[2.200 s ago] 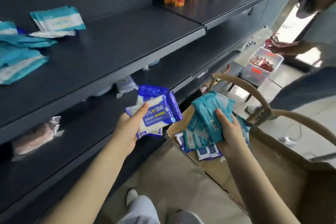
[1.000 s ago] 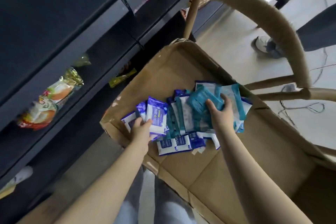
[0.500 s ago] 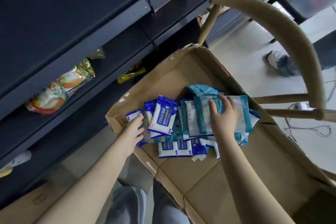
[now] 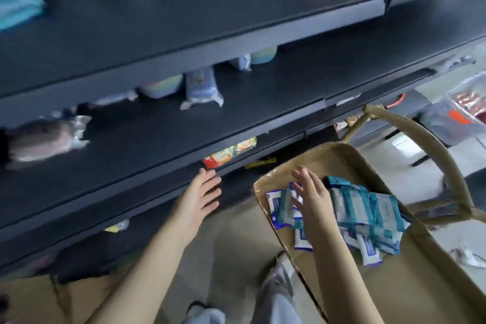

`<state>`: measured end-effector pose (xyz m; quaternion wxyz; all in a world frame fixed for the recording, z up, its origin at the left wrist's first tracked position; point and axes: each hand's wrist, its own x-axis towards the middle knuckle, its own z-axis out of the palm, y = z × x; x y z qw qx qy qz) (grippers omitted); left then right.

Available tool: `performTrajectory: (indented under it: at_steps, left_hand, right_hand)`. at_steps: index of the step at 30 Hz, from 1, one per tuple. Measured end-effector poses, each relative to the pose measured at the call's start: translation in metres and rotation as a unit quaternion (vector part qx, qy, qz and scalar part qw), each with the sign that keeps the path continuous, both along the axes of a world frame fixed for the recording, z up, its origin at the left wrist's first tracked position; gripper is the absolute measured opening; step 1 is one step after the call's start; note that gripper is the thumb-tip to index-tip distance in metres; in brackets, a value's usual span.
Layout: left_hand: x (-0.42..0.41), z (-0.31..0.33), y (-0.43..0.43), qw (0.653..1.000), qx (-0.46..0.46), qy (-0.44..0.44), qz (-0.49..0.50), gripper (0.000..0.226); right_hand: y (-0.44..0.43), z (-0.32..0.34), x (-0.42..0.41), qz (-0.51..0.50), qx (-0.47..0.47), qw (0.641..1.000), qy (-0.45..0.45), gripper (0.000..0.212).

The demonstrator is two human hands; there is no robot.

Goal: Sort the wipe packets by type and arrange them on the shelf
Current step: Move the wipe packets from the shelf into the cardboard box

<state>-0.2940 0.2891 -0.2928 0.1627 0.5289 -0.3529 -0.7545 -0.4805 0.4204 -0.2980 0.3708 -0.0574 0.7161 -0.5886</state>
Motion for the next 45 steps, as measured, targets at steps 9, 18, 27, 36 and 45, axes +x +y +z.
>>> performTrajectory:
  at_steps: [9,18,27,36,45]
  left_hand:
    - [0.157,0.165,-0.025,0.973,-0.199,0.073,0.095,0.035]
    - [0.232,0.259,-0.096,0.929,-0.331,0.065,0.151,0.032]
    - [0.270,0.253,-0.231,0.888,-0.396,-0.047,0.231,0.032]
    - [0.324,0.200,-0.361,0.716,-0.522,-0.379,0.266,0.045]
    - [0.337,0.197,-0.412,0.713,-0.424,-0.540,0.146,0.082]
  right_hand:
    - [-0.078,0.159,0.129,0.162,-0.117,0.979,0.049,0.033]
    - [-0.175,0.254,0.169,0.241,-0.194,0.943,0.123,0.027]
    - [-0.328,0.267,0.173,0.271,-0.187,0.930,0.163,0.025]
    - [-0.461,0.218,0.176,0.291,-0.171,0.898,0.281,0.027]
    - [-0.477,0.208,0.197,0.365,-0.148,0.831,0.393,0.024]
